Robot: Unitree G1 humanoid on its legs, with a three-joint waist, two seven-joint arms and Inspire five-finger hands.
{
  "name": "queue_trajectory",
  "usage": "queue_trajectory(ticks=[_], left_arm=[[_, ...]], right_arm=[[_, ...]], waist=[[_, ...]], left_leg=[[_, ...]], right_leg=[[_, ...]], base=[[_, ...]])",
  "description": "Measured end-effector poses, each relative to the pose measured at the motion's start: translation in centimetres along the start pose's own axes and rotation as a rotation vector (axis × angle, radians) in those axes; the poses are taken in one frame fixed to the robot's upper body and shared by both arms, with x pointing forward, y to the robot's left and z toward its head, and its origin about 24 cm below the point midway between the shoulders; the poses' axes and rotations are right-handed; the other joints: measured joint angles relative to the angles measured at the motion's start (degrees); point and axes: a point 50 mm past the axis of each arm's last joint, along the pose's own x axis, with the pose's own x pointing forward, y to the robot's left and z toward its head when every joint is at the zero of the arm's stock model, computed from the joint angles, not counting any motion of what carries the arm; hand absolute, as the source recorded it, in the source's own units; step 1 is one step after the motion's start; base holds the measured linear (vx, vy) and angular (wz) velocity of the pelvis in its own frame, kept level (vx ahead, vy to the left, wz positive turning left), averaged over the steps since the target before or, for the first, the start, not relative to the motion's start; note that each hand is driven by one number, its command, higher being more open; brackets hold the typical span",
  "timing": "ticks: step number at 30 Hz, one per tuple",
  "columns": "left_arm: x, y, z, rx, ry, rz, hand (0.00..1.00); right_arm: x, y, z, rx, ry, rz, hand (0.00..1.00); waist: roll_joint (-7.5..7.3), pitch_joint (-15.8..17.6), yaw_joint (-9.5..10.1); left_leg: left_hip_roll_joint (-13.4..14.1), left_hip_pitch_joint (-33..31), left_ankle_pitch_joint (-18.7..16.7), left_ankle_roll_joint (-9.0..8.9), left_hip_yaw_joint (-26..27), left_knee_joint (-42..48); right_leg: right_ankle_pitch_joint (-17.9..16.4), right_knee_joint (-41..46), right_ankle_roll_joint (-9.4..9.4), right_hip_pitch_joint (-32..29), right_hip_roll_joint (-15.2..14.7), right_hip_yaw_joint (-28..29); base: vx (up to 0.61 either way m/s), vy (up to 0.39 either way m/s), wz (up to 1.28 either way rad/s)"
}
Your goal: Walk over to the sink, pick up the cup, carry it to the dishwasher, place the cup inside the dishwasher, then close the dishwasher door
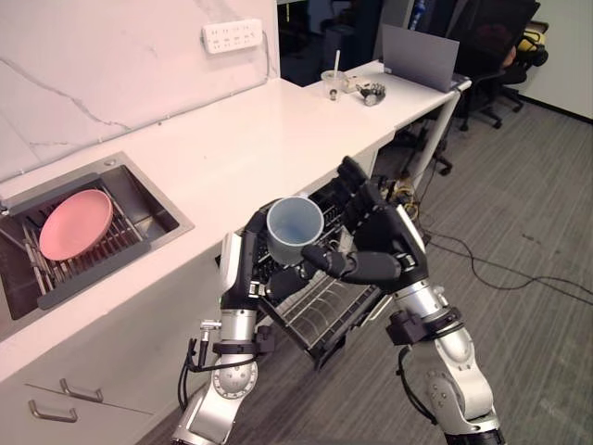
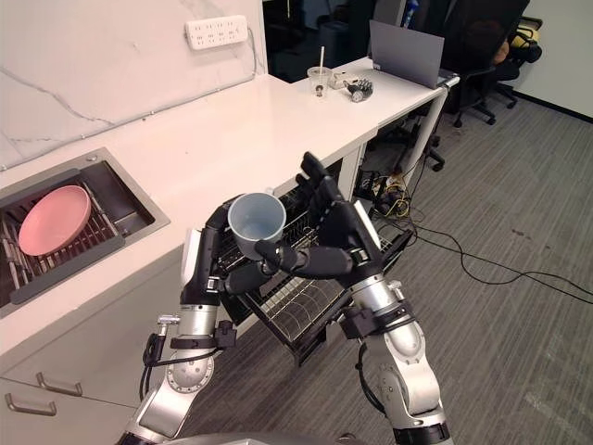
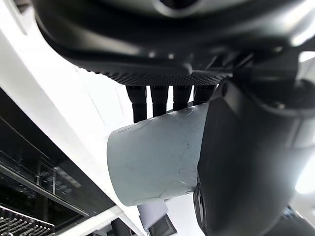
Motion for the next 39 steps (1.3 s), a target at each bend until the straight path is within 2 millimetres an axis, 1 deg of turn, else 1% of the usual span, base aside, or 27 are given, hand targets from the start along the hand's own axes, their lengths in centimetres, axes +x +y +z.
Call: queue_trajectory(ticks=[3,5,6,7,9,11,12,18,21,22,24,31,35,36,39], left_arm=[[0.4,-0.4,0.7,0.030,-0.053,-0.025,0.00],[0.5,-0.4,1.3,0.023,-0.079,-0.026,0.00],[0.6,-0.2,1.8,0.026,-0.111,-0.022,0.00],[0.7,-0.2,2.0,0.029,-0.121,-0.020,0.00],[0.6,0.0,2.1,0.036,-0.132,-0.024,0.00],[0.7,0.0,2.2,0.034,-0.138,-0.022,0.00],[0.7,0.0,2.3,0.032,-0.143,-0.022,0.00],[0.7,-0.2,3.2,0.007,-0.185,-0.059,0.00],[0.8,-0.1,3.1,-0.014,-0.177,-0.054,0.00],[0.8,-0.1,3.1,-0.018,-0.176,-0.052,0.00],[0.8,-0.2,3.2,-0.039,-0.170,-0.050,0.00],[0.7,-0.2,3.2,-0.078,-0.162,-0.036,0.00],[0.6,-0.4,3.4,-0.106,-0.161,-0.031,0.00],[0.6,-0.4,3.4,-0.107,-0.161,-0.028,1.00],[0.6,-0.4,3.4,-0.110,-0.159,-0.020,1.00]], right_arm=[[0.1,0.1,-0.4,-0.053,0.055,0.002,1.00],[0.1,0.0,-0.6,-0.058,0.074,-0.010,1.00],[0.1,0.0,-0.8,-0.073,0.096,-0.019,1.00],[0.1,0.0,-0.8,-0.071,0.101,-0.021,1.00],[0.2,0.2,-0.8,-0.069,0.100,-0.032,1.00],[0.5,0.3,-0.7,-0.072,0.102,-0.036,1.00],[0.8,0.3,-0.6,-0.076,0.095,-0.038,1.00],[1.3,0.4,0.1,-0.090,0.061,-0.073,1.00],[1.6,0.7,0.2,-0.090,0.053,-0.071,1.00],[1.6,0.7,0.2,-0.090,0.052,-0.071,0.00],[1.7,0.8,0.3,-0.084,0.047,-0.066,0.00],[2.0,0.6,0.4,-0.082,0.045,-0.079,0.00],[2.0,0.3,0.4,-0.109,0.051,-0.077,0.00],[2.0,0.3,0.5,-0.111,0.050,-0.075,0.00],[2.1,0.3,0.6,-0.111,0.046,-0.075,0.00]], waist=[[0.02,-0.01,0.09],[0.02,-0.02,0.07],[0.22,-0.15,0.08],[0.37,-0.27,0.08],[1.33,-1.00,0.06],[1.66,-1.22,0.07],[1.71,-1.26,0.09],[1.67,-1.29,0.33],[1.62,-1.43,0.32],[1.62,-1.46,0.32],[1.58,-1.54,0.32],[1.38,-1.67,0.44],[0.80,-2.00,0.45],[0.71,-2.06,0.44],[0.68,-2.06,0.43]], left_leg=[[-0.01,0.04,0.00,0.00,-0.06,0.00],[-0.01,0.13,0.00,0.00,-0.12,0.01],[-0.01,0.23,0.00,0.00,-0.17,0.01],[-0.01,0.24,0.00,0.00,-0.19,0.01],[-0.03,0.28,0.00,0.00,-0.22,0.00],[-0.03,0.27,0.00,0.00,-0.29,0.00],[-0.01,0.19,0.01,0.02,-0.39,0.00],[-0.01,-0.08,0.30,0.35,-0.90,-0.10],[0.03,-0.12,0.57,0.48,-1.00,-0.38],[0.03,-0.13,0.70,0.55,-1.05,-0.52],[-0.02,-0.03,1.37,0.66,-1.43,-1.51],[0.11,-0.55,2.00,0.79,-1.55,-1.95],[0.04,-0.90,2.75,0.79,-1.63,-2.48],[0.04,-0.80,3.00,0.76,-1.65,-2.77],[0.06,-0.72,3.45,0.82,-1.72,-3.18]], right_leg=[[0.00,-0.01,0.00,0.10,-0.01,-0.07],[0.00,-0.07,0.00,0.26,-0.01,-0.14],[0.00,-0.09,0.00,0.41,-0.01,-0.21],[0.00,-0.09,0.00,0.43,-0.01,-0.22],[0.00,-0.09,0.00,0.52,-0.04,-0.28],[0.00,-0.11,0.00,0.55,-0.03,-0.34],[0.00,-0.19,0.00,0.55,-0.01,-0.41],[0.00,-0.21,-0.01,0.54,0.02,-0.78],[0.04,-0.21,-0.06,0.51,0.11,-0.81],[0.07,-0.21,-0.10,0.50,0.13,-0.87],[0.19,-0.21,-0.26,0.31,0.16,-1.33],[0.84,-0.46,-0.67,-0.15,0.40,-1.42],[1.39,-0.90,-0.83,-0.47,0.45,-1.48],[1.45,-0.90,-0.88,-0.47,0.46,-1.48],[1.64,-0.90,-1.10,-0.52,0.54,-1.50]], base=[[-0.02,-0.045,0.01],[-0.02,-0.049,0.02],[-0.02,-0.061,0.02],[-0.02,-0.060,0.02],[-0.01,-0.054,0.01],[-0.02,-0.054,0.02],[-0.03,-0.058,0.03],[-0.04,-0.058,0.05],[-0.05,-0.055,0.01],[-0.06,-0.057,0.06],[-0.05,-0.056,0.09],[-0.06,-0.051,0.01],[-0.06,-0.042,0.02],[-0.07,-0.040,0.01],[-0.07,-0.041,0.01]])
